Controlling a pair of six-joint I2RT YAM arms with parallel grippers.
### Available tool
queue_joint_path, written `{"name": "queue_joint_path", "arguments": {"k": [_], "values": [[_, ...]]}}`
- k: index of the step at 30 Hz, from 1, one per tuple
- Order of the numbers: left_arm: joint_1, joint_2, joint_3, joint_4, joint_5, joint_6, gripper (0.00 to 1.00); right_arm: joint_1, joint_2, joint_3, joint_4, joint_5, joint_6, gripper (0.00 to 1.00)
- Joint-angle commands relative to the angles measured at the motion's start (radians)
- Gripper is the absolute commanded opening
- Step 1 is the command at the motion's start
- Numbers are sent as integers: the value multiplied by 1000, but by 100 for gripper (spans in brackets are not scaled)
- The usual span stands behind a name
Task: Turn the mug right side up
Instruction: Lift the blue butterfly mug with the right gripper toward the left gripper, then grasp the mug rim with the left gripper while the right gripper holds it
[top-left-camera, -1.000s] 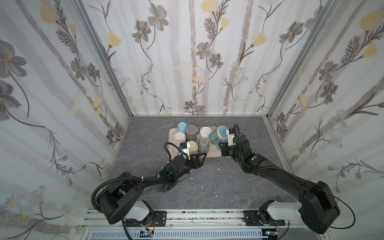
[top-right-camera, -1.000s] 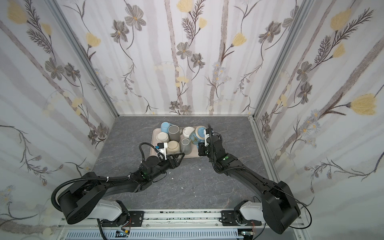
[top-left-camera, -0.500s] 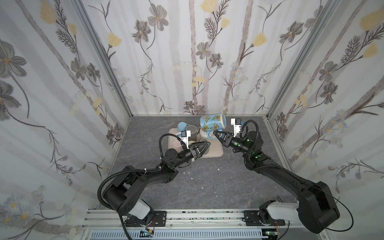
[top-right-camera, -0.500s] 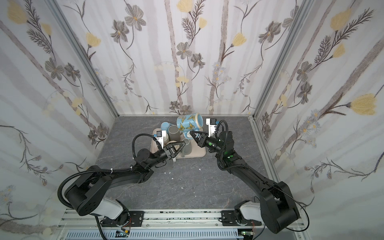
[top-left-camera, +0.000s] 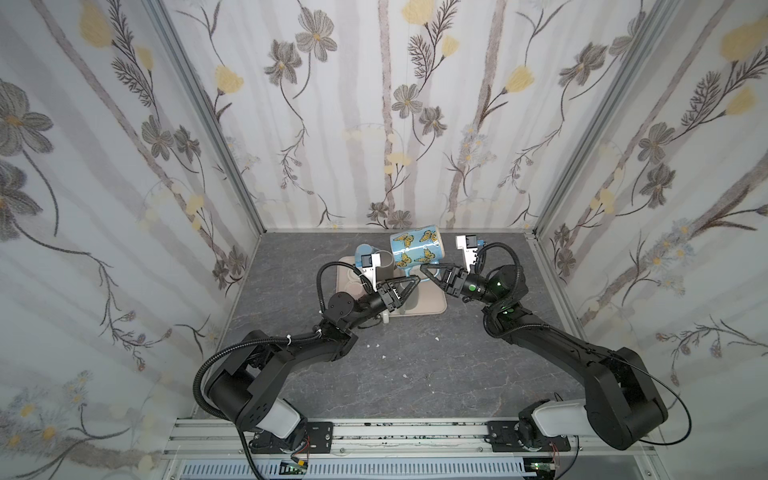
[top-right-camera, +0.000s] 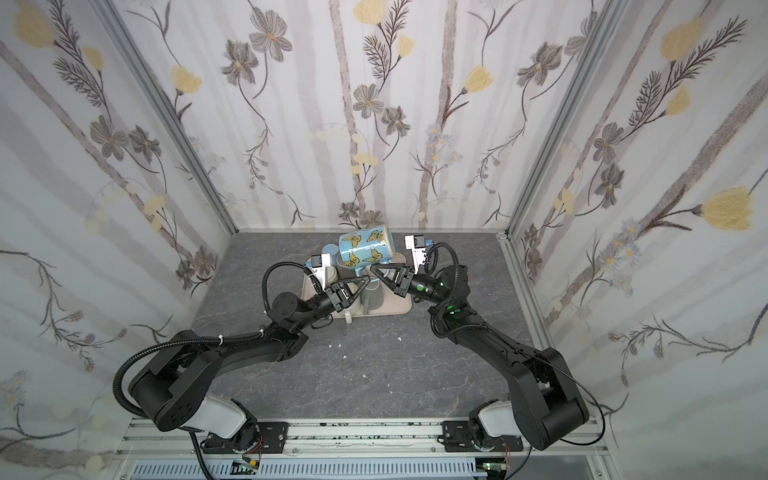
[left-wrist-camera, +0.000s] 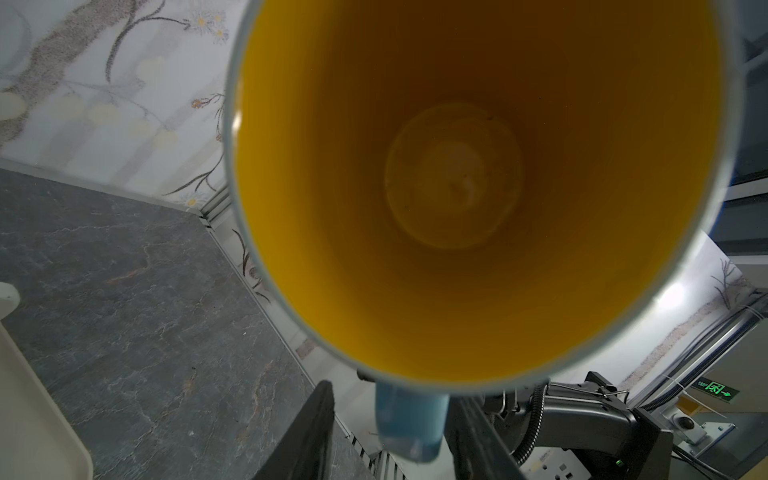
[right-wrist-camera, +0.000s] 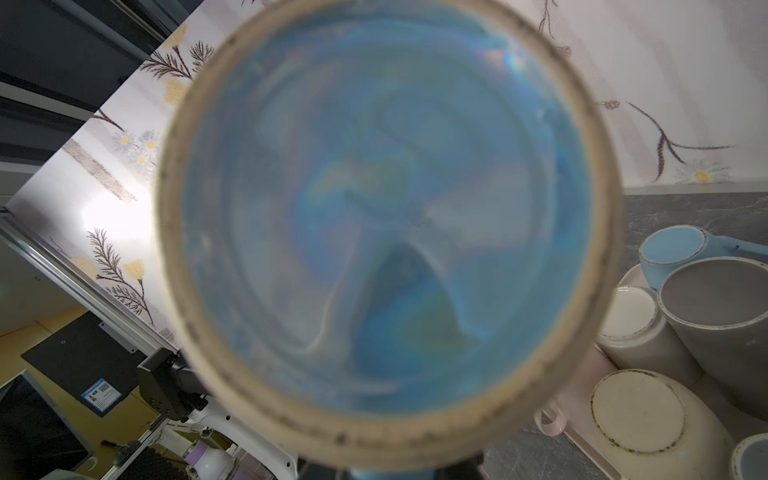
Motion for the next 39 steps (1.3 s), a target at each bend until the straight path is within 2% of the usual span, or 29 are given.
{"name": "queue_joint_path", "arguments": {"k": [1, 5, 7, 8, 11, 12, 16, 21, 25, 33, 39], "values": [[1, -1, 29, 68, 15, -10, 38, 0, 8, 0, 195, -23, 49, 0], [-1, 17, 66, 82, 23, -17, 37, 1, 24, 1, 237, -37, 81, 0], [-5, 31, 90, 89, 32, -22, 31, 1, 26, 0, 245, -38, 88, 0], [-7, 39, 102, 92, 36, -24, 27, 1, 26, 1, 246, -38, 88, 0], [-12, 55, 124, 92, 40, -32, 2, -3, 18, -32, 227, -30, 79, 0], [-14, 57, 126, 89, 37, -33, 0, -5, 13, -32, 205, -24, 70, 6], [-16, 61, 133, 70, 27, -25, 0, -28, -29, -30, 53, 20, -7, 29], [-23, 93, 196, -36, 32, -5, 0, -66, -121, -19, -229, 111, -154, 51], [-33, 129, 268, -184, 14, 43, 0, -87, -188, 9, -486, 241, -279, 56], [-65, 214, 481, -559, -31, 231, 0, -157, -285, 25, -814, 457, -382, 64], [-86, 340, 716, -827, -45, 385, 0, -228, -301, 12, -884, 442, -402, 64]]}}
